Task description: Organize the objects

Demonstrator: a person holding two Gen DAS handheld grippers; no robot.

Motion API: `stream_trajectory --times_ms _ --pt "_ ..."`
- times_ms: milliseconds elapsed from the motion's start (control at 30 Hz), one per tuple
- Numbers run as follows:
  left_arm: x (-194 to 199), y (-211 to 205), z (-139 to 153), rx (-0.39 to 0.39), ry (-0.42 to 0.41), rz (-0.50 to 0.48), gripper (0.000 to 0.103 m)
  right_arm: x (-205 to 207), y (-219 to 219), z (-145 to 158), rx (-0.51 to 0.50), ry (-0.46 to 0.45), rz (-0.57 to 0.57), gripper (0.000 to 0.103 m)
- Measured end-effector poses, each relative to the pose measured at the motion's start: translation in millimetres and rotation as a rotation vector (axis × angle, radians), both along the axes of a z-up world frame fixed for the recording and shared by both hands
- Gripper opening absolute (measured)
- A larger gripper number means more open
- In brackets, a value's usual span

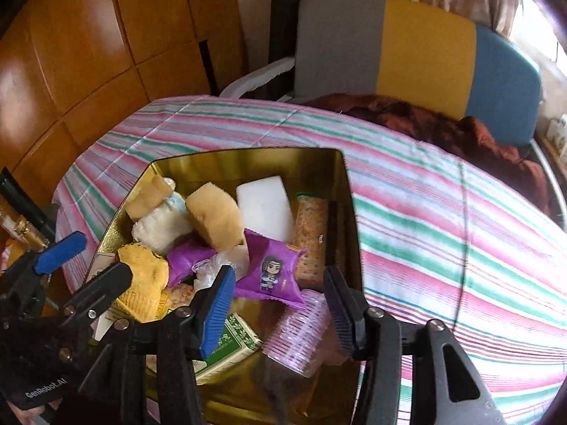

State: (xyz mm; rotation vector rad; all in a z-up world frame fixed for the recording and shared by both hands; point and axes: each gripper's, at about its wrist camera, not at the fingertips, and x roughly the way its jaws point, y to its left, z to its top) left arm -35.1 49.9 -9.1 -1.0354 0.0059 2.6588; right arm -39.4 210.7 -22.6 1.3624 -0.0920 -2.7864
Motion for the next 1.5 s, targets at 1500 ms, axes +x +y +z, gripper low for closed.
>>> stream_trajectory --times_ms 1500 --pt "47 -6 17 -0.037 0.07 0.122 0.103 67 -4 10 0.129 0.136 -0.153 0.079"
